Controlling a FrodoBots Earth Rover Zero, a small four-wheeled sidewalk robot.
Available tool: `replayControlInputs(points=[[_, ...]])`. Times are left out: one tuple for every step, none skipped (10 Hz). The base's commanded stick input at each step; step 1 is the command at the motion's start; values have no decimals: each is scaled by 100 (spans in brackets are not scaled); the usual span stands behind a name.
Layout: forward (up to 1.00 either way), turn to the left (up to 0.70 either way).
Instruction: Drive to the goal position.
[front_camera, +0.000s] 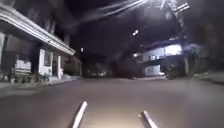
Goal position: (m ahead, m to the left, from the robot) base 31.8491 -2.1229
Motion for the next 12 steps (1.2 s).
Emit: replayControlInputs(points=[[100, -8], [100, -35], [100, -16], [100, 3], [100, 3], [100, 3], [100, 3], [100, 3], [100, 3], [100, 3], [100, 3], [100, 3]])
